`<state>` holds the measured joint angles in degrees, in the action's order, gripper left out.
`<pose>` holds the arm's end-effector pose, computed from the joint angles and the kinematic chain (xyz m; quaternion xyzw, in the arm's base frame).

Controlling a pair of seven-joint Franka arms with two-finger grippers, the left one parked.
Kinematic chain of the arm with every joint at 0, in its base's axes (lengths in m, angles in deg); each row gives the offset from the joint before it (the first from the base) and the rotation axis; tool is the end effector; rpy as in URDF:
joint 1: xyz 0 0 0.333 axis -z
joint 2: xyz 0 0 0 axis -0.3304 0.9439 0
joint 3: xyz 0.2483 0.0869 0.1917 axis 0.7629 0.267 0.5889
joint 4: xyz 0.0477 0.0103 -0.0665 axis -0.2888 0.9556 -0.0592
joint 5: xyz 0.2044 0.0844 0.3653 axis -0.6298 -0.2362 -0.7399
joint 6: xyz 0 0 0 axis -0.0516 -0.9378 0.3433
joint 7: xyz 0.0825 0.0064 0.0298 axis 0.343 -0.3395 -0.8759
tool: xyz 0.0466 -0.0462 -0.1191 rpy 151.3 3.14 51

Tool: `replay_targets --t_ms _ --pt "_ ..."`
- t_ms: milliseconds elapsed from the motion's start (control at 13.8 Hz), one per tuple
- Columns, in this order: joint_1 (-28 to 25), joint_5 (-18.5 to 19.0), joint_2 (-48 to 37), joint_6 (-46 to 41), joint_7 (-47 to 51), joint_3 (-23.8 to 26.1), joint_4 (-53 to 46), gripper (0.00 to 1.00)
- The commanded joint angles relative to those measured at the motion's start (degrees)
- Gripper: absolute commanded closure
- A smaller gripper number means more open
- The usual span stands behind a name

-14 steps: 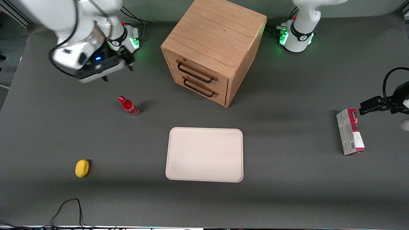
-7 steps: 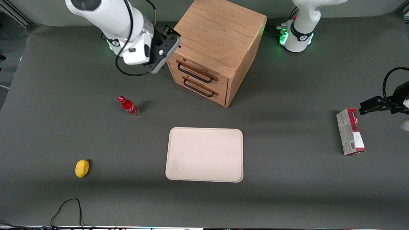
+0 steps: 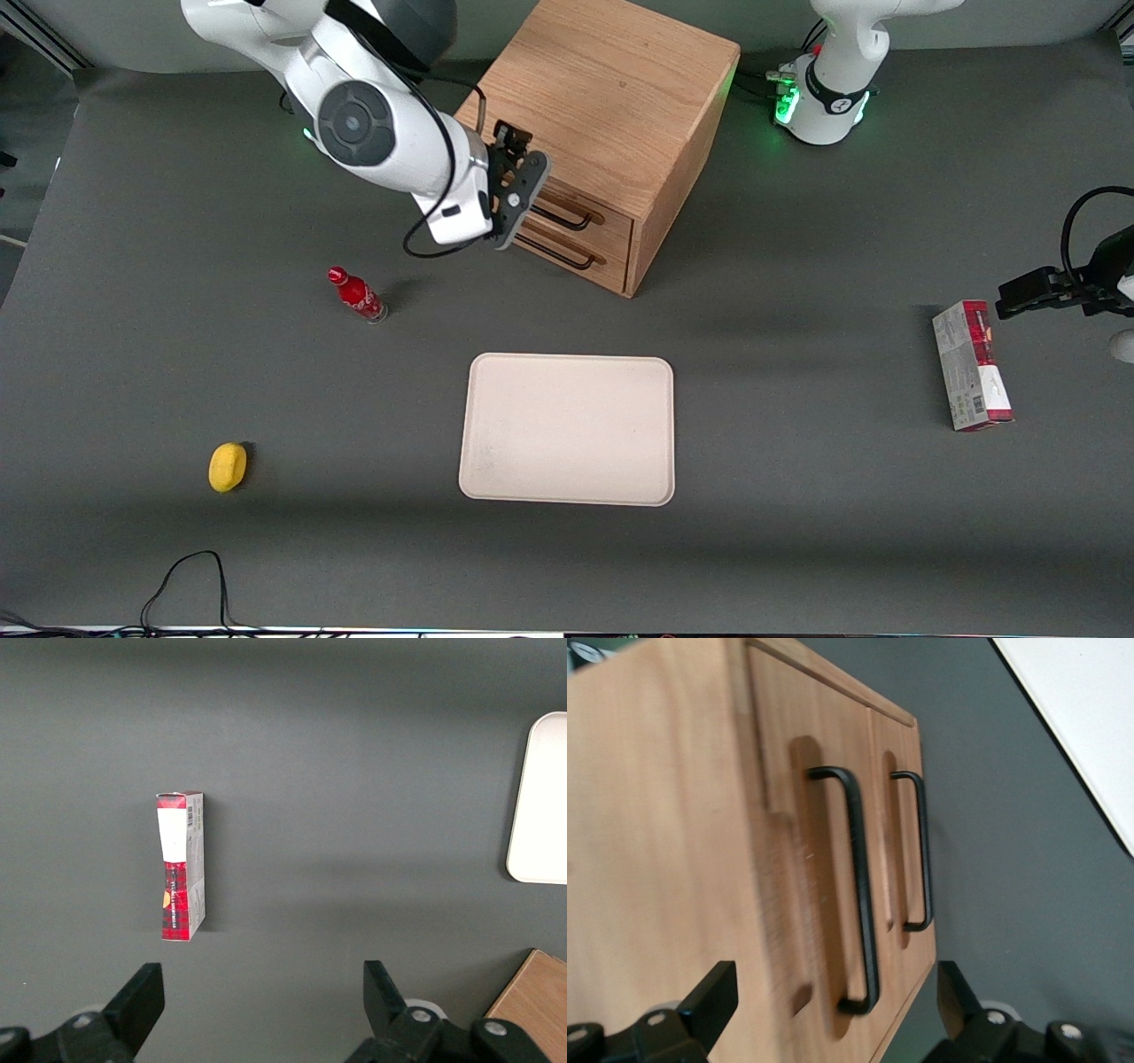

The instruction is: Open upper drawer

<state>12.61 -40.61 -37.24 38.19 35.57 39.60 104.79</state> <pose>0.4808 0.4344 0.4465 -0.8676 -0.4432 0.1276 0.1859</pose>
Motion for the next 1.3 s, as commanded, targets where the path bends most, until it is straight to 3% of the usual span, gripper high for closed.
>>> replay_targets --t_ms 0,506,940,1229 --pt "-0.78 3.10 1.16 4.65 -1.37 0.55 2.86 0.00" --pt "-1.40 6.18 2.30 13.10 -1.28 0.73 8.67 0.00" --pt "-1.40 9.25 4.15 15.74 -1.37 0.73 8.59 0.00" --pt "-0.88 13.21 5.55 15.74 -1.37 0.46 7.36 0.00"
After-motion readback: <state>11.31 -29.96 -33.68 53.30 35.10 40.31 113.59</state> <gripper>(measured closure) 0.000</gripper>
